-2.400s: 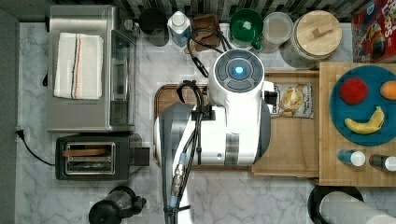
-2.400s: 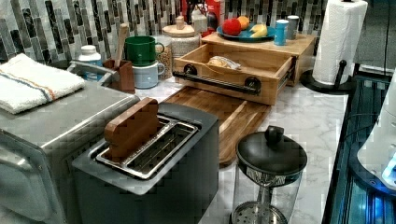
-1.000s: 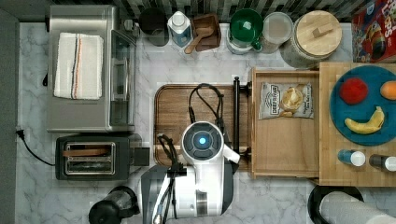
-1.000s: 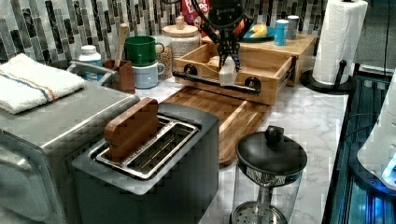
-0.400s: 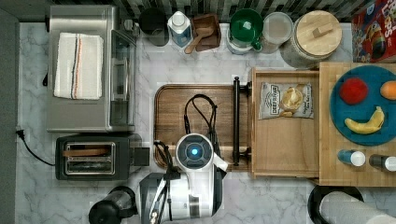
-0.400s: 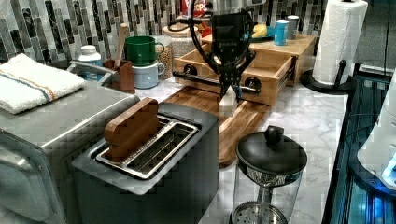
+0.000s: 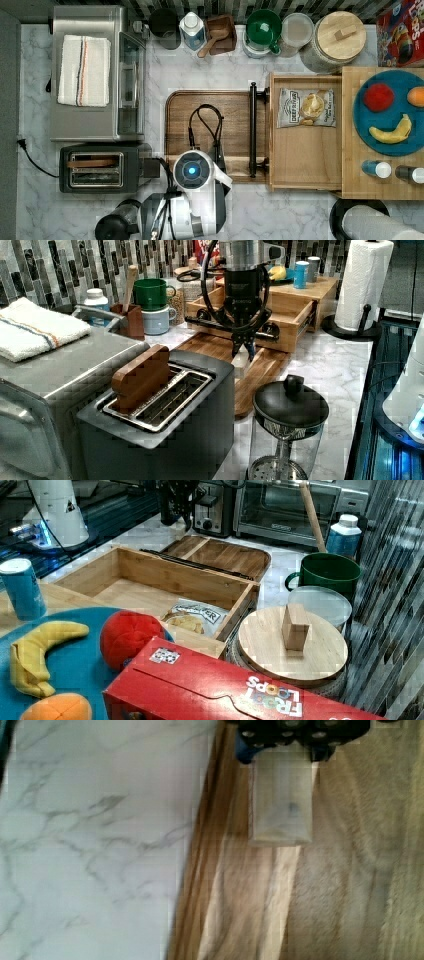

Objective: Place the butter on the board.

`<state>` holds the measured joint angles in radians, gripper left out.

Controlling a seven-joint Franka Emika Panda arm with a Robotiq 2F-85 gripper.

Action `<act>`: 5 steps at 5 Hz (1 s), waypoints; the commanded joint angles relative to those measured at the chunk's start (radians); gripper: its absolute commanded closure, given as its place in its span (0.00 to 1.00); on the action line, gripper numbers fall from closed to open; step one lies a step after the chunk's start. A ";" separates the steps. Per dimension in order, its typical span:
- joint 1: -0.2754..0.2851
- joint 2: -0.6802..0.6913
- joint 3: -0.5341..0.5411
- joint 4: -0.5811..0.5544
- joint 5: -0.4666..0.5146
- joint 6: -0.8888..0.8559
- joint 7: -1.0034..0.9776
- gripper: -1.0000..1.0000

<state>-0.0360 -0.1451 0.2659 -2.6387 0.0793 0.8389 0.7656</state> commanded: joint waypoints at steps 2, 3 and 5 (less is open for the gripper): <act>-0.013 0.142 0.032 0.056 -0.048 0.179 0.095 1.00; -0.006 0.147 0.022 0.063 -0.040 0.179 0.081 0.00; 0.000 0.157 0.035 0.094 -0.126 0.168 0.164 0.00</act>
<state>-0.0456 0.0321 0.2935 -2.6328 -0.0313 0.9956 0.8594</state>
